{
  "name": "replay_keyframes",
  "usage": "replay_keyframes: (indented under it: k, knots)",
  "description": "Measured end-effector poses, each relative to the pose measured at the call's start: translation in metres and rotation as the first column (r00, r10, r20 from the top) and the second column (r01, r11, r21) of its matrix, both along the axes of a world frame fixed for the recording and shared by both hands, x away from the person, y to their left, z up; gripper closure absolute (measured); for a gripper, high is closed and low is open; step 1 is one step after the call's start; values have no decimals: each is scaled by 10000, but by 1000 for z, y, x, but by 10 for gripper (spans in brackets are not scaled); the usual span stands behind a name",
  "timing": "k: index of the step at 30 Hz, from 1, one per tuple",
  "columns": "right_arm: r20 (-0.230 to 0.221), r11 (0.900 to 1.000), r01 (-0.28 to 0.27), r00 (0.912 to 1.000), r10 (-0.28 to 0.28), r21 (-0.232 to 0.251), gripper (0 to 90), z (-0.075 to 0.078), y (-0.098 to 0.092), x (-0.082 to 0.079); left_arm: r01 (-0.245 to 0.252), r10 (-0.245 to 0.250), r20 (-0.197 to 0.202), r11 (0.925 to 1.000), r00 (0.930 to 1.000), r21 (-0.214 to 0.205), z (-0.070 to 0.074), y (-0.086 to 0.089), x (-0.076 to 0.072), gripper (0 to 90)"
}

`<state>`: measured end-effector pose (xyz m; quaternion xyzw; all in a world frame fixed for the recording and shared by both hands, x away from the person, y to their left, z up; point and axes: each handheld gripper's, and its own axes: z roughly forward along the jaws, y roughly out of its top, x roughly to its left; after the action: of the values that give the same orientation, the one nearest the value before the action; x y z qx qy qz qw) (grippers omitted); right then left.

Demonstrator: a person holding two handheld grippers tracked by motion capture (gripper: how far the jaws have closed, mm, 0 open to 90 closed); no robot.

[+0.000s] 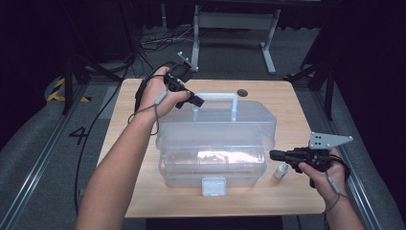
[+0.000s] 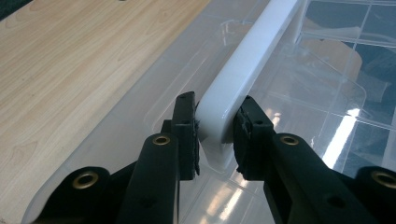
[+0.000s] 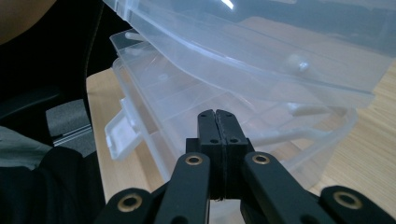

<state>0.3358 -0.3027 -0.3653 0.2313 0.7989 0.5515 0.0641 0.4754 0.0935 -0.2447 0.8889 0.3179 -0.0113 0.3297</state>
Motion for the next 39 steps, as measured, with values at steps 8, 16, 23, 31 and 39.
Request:
replay_keyframes:
  k: [8, 16, 23, 31, 39]
  knots:
    - [470, 9991, 197, 9987, -215, 366, 900, -5, 12, 7, 8, -8, -34, 10000, 10000, -33, -1, 1, -1, 730]
    - [480, 9987, 206, 9986, -229, 476, 900, -6, 13, 9, -4, 4, -14, 10000, 10000, -59, -1, 1, -1, 729]
    - [511, 9984, 210, 9984, -236, 522, 900, -7, 13, 9, -404, 411, 303, 9989, 9987, -246, -1, 4, -4, 582]
    - [723, 9987, 202, 9971, -235, 467, 900, -5, 14, 8, -667, 897, 1435, 9851, 9856, -1583, 12, 19, -23, 395]
    - [795, 9987, 212, 9965, -249, 467, 900, -2, 14, 9, -487, 903, 2282, 9821, 9694, -1817, 32, 27, -49, 394]
